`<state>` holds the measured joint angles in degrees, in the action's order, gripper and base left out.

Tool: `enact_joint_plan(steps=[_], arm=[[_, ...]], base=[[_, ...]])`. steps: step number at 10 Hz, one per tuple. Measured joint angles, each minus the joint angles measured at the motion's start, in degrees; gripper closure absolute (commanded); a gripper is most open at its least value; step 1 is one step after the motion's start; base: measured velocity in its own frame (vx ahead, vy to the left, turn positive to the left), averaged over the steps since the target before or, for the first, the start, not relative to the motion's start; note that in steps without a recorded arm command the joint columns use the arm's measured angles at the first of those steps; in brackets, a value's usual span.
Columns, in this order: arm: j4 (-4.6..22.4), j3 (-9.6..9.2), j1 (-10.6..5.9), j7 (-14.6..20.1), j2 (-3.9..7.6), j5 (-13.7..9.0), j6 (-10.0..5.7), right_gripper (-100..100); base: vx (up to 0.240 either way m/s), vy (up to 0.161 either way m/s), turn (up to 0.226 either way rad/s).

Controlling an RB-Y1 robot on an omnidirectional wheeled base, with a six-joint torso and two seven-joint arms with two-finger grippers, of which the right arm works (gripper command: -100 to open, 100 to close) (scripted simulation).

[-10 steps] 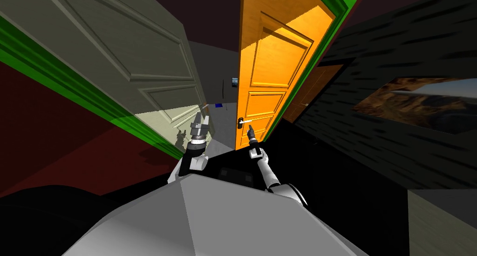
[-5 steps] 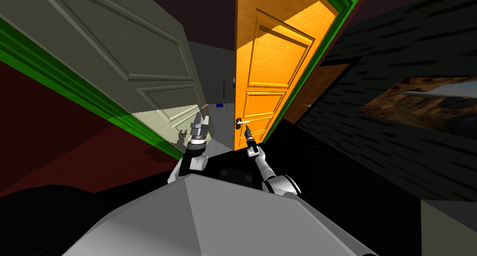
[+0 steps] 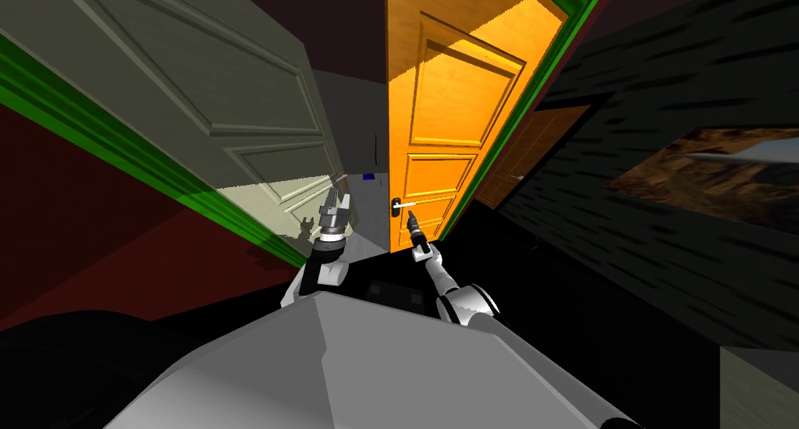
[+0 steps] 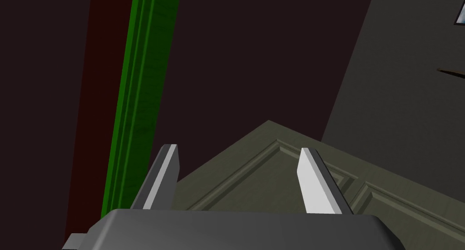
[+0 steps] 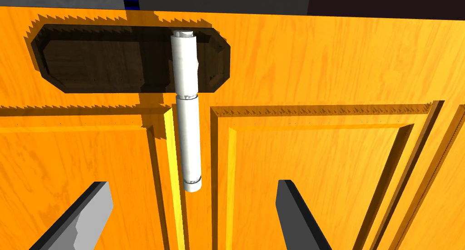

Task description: Push the door open

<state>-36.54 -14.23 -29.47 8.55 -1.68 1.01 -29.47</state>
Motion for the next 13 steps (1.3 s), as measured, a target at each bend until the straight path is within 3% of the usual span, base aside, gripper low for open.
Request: enact_joint_plan(steps=[2, 4, 5, 7, 9, 11, 12, 13], arm=[[3.2, -0.63, -2.07, 0.4, -0.49, -0.1, 0.1, -100], [4.4, -0.9, -2.81, 0.6, -0.69, -0.1, 0.28, -100], [5.9, -0.59, -3.61, 0.5, 0.03, -0.2, -0.33, -100], [3.7, -0.82, -2.36, 0.7, 2.28, -0.1, 0.41, -100], [4.5, -0.42, -2.76, 0.4, 2.76, -0.2, 0.23, -100], [4.6, -0.2, -2.75, 0.3, 2.4, -0.3, 0.14, -100], [4.1, -0.15, -2.43, 0.3, 1.62, -0.3, 0.28, -100], [5.7, 0.21, -3.36, 0.1, 0.29, -0.5, -0.25, -100]], base=[[0.028, -0.118, 0.043], [0.045, -0.015, 0.014], [0.142, 0.071, 0.029], [0.163, 0.077, 0.021], [0.191, 0.085, 0.019], [0.178, 0.082, 0.024], [0.156, 0.06, 0.025], [0.061, 0.028, 0.006]])
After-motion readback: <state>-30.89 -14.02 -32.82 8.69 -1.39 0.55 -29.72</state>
